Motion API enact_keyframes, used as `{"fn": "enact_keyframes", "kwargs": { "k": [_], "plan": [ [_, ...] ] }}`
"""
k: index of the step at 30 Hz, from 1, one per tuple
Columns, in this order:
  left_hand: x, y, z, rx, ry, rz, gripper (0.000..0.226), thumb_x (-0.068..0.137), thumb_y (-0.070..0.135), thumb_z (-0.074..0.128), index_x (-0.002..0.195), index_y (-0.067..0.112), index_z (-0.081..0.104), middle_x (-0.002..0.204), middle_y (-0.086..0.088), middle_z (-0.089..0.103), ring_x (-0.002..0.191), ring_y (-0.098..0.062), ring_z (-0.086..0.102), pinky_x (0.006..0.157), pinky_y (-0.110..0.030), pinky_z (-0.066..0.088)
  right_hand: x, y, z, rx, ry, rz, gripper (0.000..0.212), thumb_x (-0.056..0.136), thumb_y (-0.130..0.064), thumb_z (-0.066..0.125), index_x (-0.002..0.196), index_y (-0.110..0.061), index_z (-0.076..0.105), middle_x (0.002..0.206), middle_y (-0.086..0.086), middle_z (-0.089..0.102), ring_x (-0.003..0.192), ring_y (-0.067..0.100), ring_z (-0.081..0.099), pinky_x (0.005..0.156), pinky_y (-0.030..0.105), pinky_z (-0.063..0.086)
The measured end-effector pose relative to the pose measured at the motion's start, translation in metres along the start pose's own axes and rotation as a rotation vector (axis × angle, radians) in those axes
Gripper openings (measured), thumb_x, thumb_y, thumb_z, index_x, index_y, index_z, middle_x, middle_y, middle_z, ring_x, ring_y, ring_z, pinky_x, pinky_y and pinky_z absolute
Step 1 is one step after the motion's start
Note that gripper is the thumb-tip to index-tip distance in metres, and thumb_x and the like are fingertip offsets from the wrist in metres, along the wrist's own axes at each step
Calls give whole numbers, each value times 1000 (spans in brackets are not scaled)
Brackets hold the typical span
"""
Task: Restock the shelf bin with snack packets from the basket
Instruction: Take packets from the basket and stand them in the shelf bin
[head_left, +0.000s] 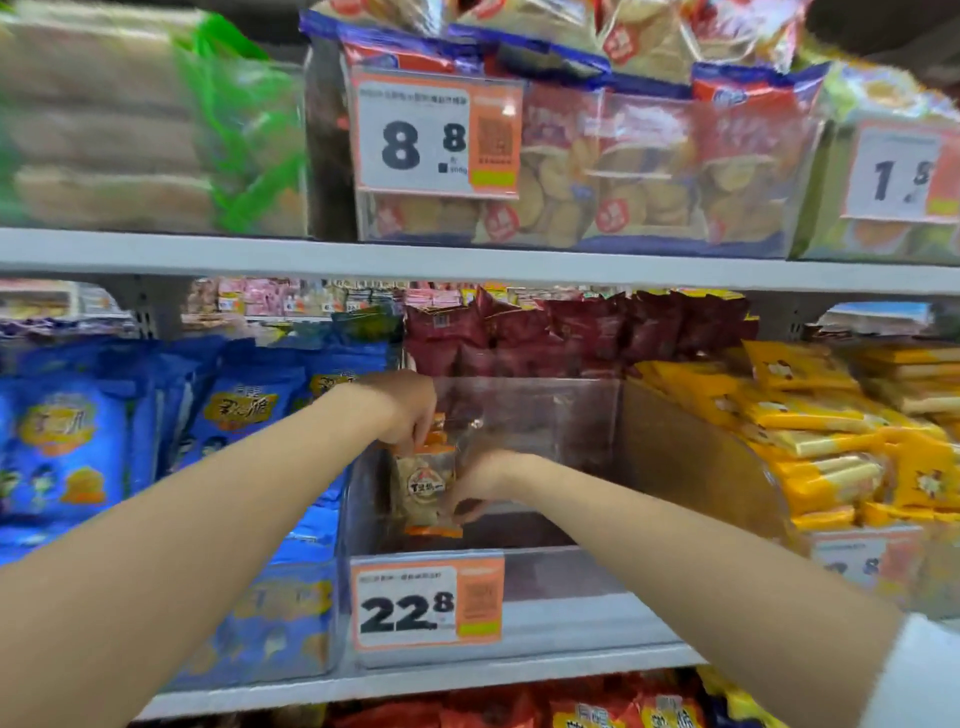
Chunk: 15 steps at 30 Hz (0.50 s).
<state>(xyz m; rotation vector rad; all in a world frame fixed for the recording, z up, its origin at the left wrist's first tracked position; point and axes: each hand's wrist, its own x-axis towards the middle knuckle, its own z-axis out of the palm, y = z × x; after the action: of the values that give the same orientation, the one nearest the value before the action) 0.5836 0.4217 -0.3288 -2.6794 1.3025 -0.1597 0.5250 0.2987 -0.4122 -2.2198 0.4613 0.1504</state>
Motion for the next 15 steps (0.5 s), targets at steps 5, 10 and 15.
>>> {"fn": "enact_keyframes", "kwargs": {
  "k": [5, 10, 15],
  "plan": [
    [13, -1, 13, 103, 79, 27, 21, 76, -3, 64, 84, 14, 74, 95, -2, 72, 85, -22, 67, 64, -24, 46, 11, -3, 8, 152, -13, 47, 14, 91, 1, 63, 80, -4, 56, 74, 7, 62, 67, 13, 61, 72, 23, 56],
    [11, 4, 18, 252, 82, -2, 23, 80, -5, 58, 99, 5, 67, 107, -10, 65, 93, -29, 64, 69, -31, 46, 8, -3, 14, 305, -32, 52, 17, 90, 5, 62, 107, 4, 58, 135, 22, 54, 112, 26, 61, 91, 25, 51],
    [6, 8, 16, 331, 93, -18, 29, 85, -4, 55, 111, 7, 60, 115, -12, 59, 99, -29, 61, 74, -34, 46, 3, -5, 14, 315, -5, 44, 12, 90, 10, 60, 99, 3, 59, 131, 22, 58, 108, 27, 64, 94, 28, 51]
  ]
}}
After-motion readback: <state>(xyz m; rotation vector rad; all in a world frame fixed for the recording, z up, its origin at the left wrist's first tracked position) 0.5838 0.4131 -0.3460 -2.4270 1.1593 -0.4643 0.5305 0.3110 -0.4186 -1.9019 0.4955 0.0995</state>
